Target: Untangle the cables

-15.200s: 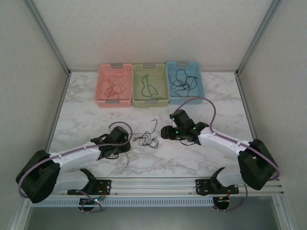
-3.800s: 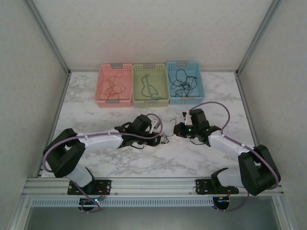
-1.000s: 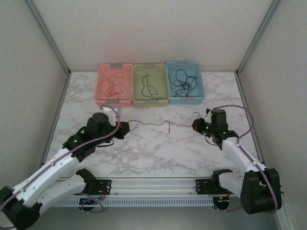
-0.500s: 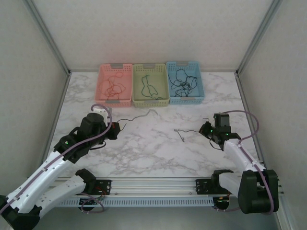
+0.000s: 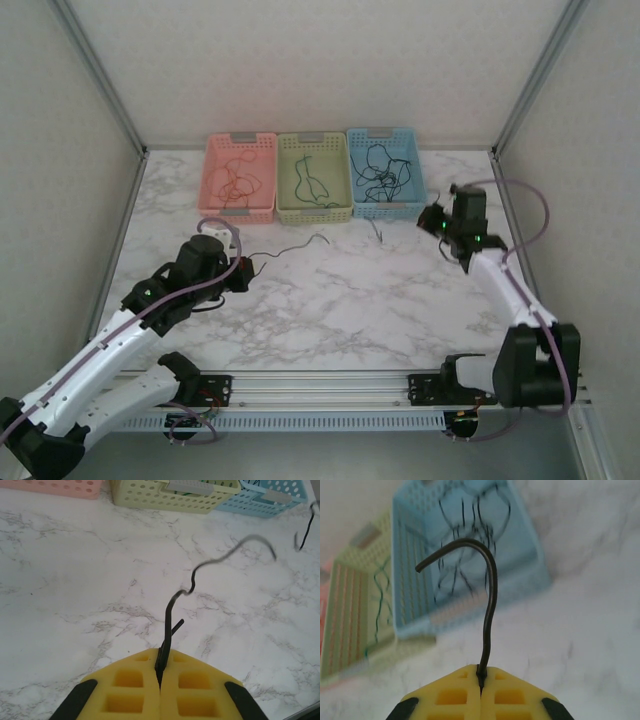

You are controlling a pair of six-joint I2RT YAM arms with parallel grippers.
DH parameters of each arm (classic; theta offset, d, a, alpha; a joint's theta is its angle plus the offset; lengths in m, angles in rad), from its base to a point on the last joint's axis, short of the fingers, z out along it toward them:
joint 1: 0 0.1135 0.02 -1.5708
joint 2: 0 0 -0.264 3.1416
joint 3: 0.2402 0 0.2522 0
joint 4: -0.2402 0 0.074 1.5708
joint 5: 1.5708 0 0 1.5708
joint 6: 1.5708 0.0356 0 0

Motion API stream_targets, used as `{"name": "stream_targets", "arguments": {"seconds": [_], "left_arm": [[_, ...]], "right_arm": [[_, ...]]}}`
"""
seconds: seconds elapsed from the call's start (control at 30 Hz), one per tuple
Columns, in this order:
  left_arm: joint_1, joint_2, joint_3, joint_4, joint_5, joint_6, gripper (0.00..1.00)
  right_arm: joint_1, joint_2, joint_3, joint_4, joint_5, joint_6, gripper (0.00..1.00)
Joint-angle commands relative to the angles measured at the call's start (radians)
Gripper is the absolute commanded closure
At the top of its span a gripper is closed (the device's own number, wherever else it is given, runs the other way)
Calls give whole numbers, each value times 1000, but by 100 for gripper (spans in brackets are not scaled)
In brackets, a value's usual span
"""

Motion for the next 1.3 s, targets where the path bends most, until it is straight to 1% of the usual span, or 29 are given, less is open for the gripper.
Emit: {"name": "stream_targets", "arguments": {"seconds": [0.0,0.07,0.23,0.33,0.5,0.53,0.6,0.67,0.7,0.77,0.9,1.0,1.07,1.17,1.27], "left_arm": [[11,-7,1,7,17,1,100],[11,-7,-1,5,24,1,100],[11,-11,-19,10,31,-10,100],[11,-11,-30,16,29,-13,100],[11,14,-29,25,40,-7,100],[12,16,-28,28,39,-7,100],[11,21,-26,30,41,-6,100],[11,24,-21,29,42,-4,100],[12,24,-21,27,46,-4,100],[12,24,-19,25,51,-4,100],[12,24,-22,28,55,-4,100],[12,26,-22,34,59,-6,100],[12,26,-22,41,67,-7,100],[13,28,-27,66,86,-12,100],[12,48,-17,92,104,-8,100]], "right_arm": [[-1,158,194,-50,137,-46,100],[1,269,329,-84,158,-44,100],[17,554,687,-241,206,-61,100],[38,687,850,-316,249,-75,100],[80,889,1104,-441,272,-123,100],[88,924,1152,-472,284,-132,98],[97,989,1235,-517,273,-147,86],[103,1025,1282,-540,254,-155,73],[110,1035,1295,-544,244,-167,67],[116,1035,1303,-545,236,-183,59],[123,994,1292,-535,224,-205,50],[124,961,1278,-549,218,-203,49],[123,909,1226,-523,202,-198,50],[122,783,1076,-447,127,-184,51],[128,605,847,-322,-4,-170,52]]}}
